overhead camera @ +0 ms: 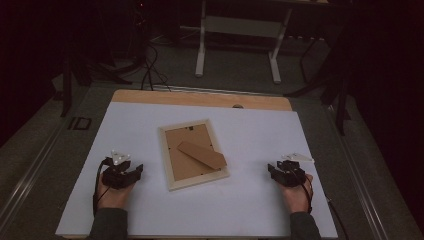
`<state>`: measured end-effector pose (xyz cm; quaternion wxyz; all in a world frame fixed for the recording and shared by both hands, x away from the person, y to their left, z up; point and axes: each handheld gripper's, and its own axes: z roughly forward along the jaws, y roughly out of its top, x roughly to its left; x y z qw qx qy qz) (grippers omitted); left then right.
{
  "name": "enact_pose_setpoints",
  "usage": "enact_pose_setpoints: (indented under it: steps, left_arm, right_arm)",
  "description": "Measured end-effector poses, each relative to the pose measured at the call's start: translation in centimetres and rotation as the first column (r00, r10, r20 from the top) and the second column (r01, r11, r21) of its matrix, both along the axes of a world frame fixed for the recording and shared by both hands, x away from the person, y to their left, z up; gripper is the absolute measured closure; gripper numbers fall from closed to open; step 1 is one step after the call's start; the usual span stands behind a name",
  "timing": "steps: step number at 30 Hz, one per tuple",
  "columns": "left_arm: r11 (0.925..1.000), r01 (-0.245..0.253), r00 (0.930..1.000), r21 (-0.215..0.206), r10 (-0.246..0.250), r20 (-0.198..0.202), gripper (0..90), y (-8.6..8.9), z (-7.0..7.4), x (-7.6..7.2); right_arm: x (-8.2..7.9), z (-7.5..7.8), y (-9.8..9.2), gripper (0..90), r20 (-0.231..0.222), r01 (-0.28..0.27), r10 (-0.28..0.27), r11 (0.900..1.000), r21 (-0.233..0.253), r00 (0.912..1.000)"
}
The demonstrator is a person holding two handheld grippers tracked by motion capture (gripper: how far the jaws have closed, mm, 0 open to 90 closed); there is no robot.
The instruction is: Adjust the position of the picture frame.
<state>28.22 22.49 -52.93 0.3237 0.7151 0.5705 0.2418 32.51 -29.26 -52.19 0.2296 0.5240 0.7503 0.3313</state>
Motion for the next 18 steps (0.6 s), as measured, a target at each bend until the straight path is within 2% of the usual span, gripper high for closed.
enact_pose_setpoints:
  steps: [5,7,12,15,17,18]
  left_arm:
    - [0.9988,0.034,0.9992,-0.035,-0.033,0.022,50.1,0.0,0.5,-0.2]
    - [0.9965,0.065,0.9975,-0.053,-0.064,0.032,50.6,-0.1,0.7,-0.5]
    - [0.9911,0.116,0.9931,-0.065,-0.114,0.025,54.5,-0.7,1.0,-0.9]
    - [0.9841,0.168,0.9858,-0.059,-0.167,0.020,62.2,-1.1,1.1,-1.0]
    - [0.9817,0.182,0.9831,-0.055,-0.181,0.025,68.3,-1.4,1.1,-1.0]
    - [0.9817,0.186,0.9821,-0.040,-0.185,0.035,70.3,-1.5,1.2,-1.1]
  right_arm:
    - [0.0,0.1,0.1,56.2,0.005,-0.013,0.013,1.000,0.014,0.9999]
    - [-0.1,0.3,0.1,56.2,0.019,-0.021,0.020,0.999,0.030,0.9996]
    - [-0.3,0.6,0.5,56.6,0.038,-0.049,0.047,0.998,0.050,0.9982]
    - [-0.4,0.8,0.8,66.0,0.038,-0.082,0.080,0.995,0.058,0.9961]
    - [-0.5,0.8,1.2,69.4,0.037,-0.105,0.103,0.993,0.049,0.9939]
    - [-0.5,0.9,1.3,71.1,0.036,-0.109,0.107,0.993,0.047,0.9936]
